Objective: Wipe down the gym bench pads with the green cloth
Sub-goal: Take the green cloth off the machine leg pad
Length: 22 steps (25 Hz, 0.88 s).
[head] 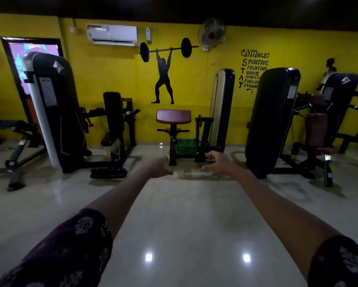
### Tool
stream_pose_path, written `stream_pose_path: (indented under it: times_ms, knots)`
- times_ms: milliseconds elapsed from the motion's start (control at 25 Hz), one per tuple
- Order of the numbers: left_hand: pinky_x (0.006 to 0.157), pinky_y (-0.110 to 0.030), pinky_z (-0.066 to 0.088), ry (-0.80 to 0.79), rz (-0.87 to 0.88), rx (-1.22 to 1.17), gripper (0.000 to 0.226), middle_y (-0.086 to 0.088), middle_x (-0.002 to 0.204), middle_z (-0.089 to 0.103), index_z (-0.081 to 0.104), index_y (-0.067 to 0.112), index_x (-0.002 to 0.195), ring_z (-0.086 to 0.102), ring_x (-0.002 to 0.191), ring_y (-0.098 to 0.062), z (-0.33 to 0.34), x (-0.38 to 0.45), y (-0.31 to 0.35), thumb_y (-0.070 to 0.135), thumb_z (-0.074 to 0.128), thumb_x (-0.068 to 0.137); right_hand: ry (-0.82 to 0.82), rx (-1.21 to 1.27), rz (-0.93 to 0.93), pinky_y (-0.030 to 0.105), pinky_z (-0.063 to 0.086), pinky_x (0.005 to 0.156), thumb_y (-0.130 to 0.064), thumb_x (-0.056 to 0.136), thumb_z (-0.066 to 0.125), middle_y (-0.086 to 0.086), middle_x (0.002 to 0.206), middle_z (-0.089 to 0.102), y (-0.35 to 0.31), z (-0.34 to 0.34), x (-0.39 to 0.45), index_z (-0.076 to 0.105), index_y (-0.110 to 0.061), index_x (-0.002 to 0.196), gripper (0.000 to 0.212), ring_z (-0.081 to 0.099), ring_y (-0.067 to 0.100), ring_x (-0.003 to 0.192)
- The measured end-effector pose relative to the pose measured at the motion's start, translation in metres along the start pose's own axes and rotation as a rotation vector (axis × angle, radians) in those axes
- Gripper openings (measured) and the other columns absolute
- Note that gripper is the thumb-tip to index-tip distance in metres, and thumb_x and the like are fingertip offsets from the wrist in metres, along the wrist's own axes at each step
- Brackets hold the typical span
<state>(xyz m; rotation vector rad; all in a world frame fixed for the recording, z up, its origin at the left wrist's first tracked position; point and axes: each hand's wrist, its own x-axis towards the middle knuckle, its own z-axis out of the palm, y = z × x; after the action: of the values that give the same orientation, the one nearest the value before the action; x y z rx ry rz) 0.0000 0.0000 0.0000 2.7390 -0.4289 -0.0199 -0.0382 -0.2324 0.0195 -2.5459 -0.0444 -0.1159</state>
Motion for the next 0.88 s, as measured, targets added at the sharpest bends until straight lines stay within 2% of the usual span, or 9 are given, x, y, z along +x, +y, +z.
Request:
stream_pose_path:
  times_ms: [200, 480, 600, 880]
  knots:
    - [0.102, -0.036, 0.039, -0.027, -0.029, -0.055, 0.067, -0.014, 0.145, 0.039, 0.031, 0.007, 0.142, 0.041, 0.129, -0.029, 0.011, 0.110, -0.005, 0.027, 0.065, 0.087, -0.010, 0.031, 0.018, 0.036, 0.041, 0.099, -0.020, 0.079, 0.075, 0.015, 0.140, 0.044, 0.042, 0.000, 0.108, 0.041, -0.004, 0.136, 0.068, 0.044, 0.028, 0.127]
    - [0.101, -0.036, 0.040, -0.010, -0.075, -0.186, 0.064, -0.016, 0.141, 0.044, 0.036, 0.003, 0.138, 0.044, 0.127, -0.029, 0.020, 0.277, 0.004, 0.025, 0.067, 0.087, -0.040, 0.122, 0.050, 0.032, 0.041, 0.096, -0.023, 0.081, 0.073, 0.014, 0.138, 0.045, 0.096, -0.017, 0.275, 0.041, -0.005, 0.135, 0.066, 0.046, 0.027, 0.123]
    - [0.101, -0.036, 0.041, -0.034, -0.076, -0.179, 0.060, -0.017, 0.139, 0.045, 0.037, 0.002, 0.137, 0.045, 0.126, -0.029, 0.032, 0.339, 0.002, 0.020, 0.066, 0.087, -0.116, 0.062, 0.047, 0.031, 0.041, 0.094, -0.024, 0.082, 0.072, 0.014, 0.135, 0.046, 0.119, -0.011, 0.336, 0.044, -0.005, 0.132, 0.060, 0.047, 0.026, 0.121]
    - [0.097, -0.031, 0.039, -0.124, -0.089, -0.118, 0.061, -0.014, 0.140, 0.044, 0.035, 0.004, 0.137, 0.044, 0.126, -0.027, 0.055, 0.532, -0.023, 0.022, 0.065, 0.088, -0.132, 0.035, 0.079, 0.030, 0.039, 0.095, -0.024, 0.083, 0.071, 0.015, 0.142, 0.041, 0.174, 0.001, 0.521, 0.039, -0.006, 0.136, 0.065, 0.042, 0.027, 0.129]
